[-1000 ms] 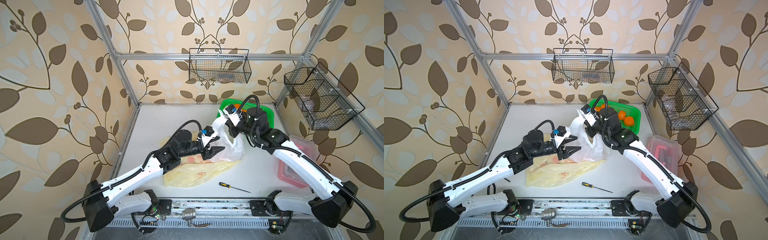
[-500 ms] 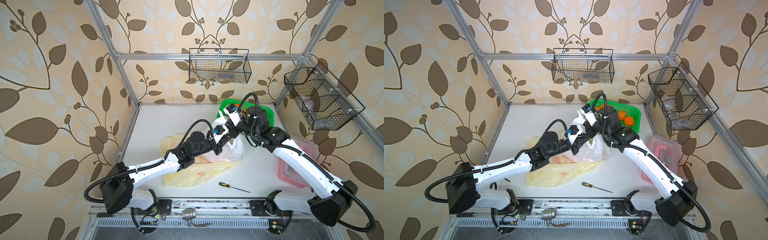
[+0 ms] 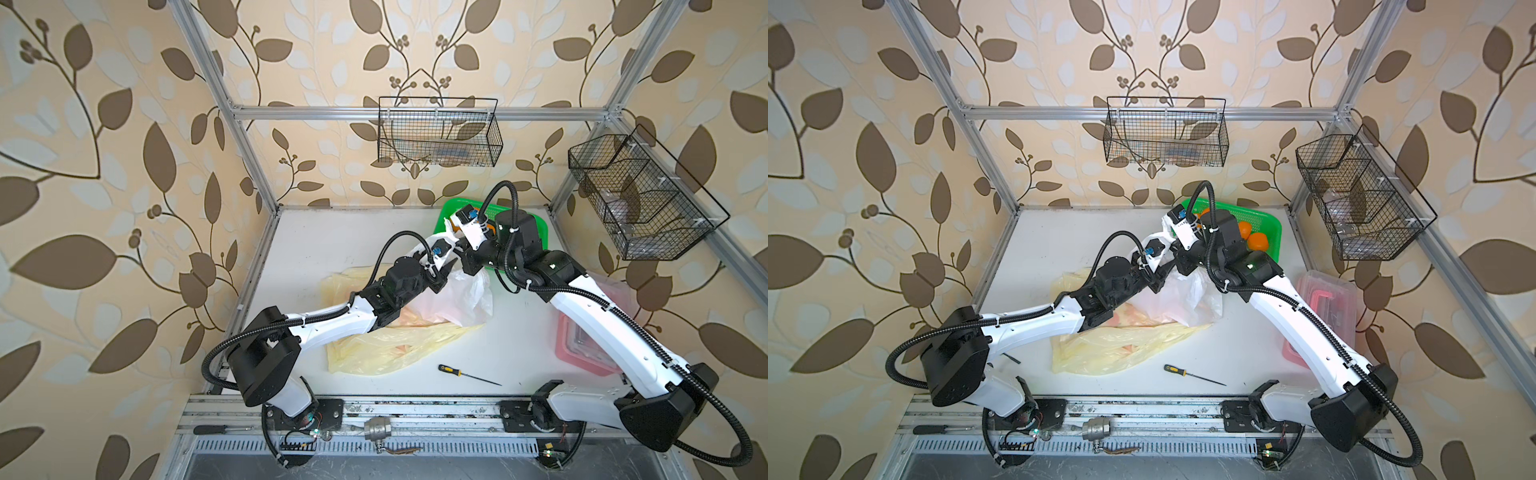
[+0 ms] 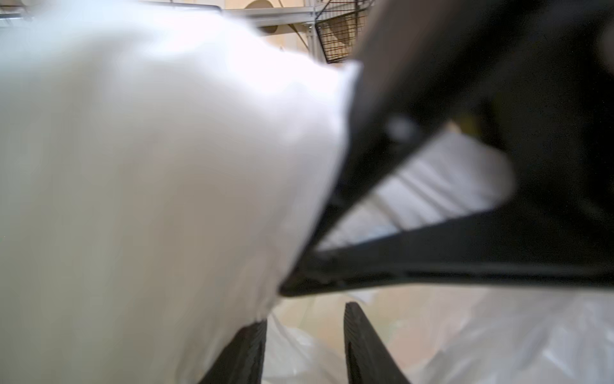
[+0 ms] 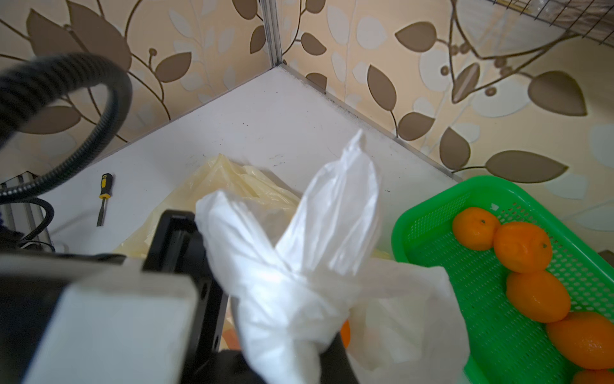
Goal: Place the oranges into plastic bags & tie knots
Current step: Tie the plastic bag at the center of the board.
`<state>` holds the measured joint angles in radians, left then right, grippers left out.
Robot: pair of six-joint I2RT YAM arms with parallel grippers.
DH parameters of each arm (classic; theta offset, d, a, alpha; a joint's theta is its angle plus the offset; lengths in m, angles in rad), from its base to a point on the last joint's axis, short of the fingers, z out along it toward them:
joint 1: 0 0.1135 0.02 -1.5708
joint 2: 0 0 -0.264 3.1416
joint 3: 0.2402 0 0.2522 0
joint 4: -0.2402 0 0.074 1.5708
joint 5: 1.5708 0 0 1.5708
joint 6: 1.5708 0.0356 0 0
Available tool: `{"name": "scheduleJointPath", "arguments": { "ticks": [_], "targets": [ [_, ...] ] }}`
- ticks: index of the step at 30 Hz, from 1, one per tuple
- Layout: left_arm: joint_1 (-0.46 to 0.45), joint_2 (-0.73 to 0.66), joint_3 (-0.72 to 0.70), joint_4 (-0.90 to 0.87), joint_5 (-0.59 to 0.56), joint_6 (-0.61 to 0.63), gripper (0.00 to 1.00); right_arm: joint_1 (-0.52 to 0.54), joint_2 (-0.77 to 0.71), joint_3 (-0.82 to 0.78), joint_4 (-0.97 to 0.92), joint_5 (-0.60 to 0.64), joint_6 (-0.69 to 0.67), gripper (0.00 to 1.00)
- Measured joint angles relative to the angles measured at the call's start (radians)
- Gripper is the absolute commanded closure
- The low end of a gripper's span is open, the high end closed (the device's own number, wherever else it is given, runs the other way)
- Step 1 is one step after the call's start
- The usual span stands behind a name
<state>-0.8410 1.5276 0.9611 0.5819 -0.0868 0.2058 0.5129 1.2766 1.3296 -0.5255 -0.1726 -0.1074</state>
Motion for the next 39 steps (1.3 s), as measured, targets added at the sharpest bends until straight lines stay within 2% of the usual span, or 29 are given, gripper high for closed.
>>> {"name": "scheduleJointPath", "arguments": {
  "ticks": [3,7,13,16,19,24,33,35,39],
  "targets": [
    [0.026,0.000,0.000,0.012,-0.006,-0.006,0.68,-0.006,0.000,0.000,-0.023,0.000,0.000,1.00],
    [0.036,0.000,-0.002,0.023,-0.006,-0.008,0.67,-0.024,-0.001,0.000,-0.050,-0.026,0.001,1.00],
    [0.038,-0.032,-0.055,0.042,0.069,-0.010,0.48,-0.087,-0.006,0.000,-0.078,-0.160,0.011,1.00],
    [0.045,-0.074,-0.098,0.043,0.138,-0.002,0.45,-0.103,-0.007,0.000,-0.085,-0.215,0.009,1.00],
    [0.045,-0.111,-0.113,0.043,0.171,0.005,0.45,-0.104,-0.008,0.000,-0.095,-0.251,-0.003,1.00],
    [0.047,-0.129,-0.112,0.050,0.228,0.019,0.56,-0.106,-0.011,0.000,-0.126,-0.290,-0.033,1.00],
    [0.051,-0.129,-0.112,0.027,0.338,0.039,0.48,-0.109,-0.031,0.000,-0.148,-0.332,-0.056,1.00],
    [0.051,-0.129,-0.110,0.020,0.345,0.039,0.52,-0.110,-0.034,0.000,-0.157,-0.338,-0.063,1.00],
    [0.051,-0.129,-0.085,0.011,0.354,0.047,0.52,-0.110,-0.036,0.000,-0.181,-0.353,-0.077,1.00]
  ]
}}
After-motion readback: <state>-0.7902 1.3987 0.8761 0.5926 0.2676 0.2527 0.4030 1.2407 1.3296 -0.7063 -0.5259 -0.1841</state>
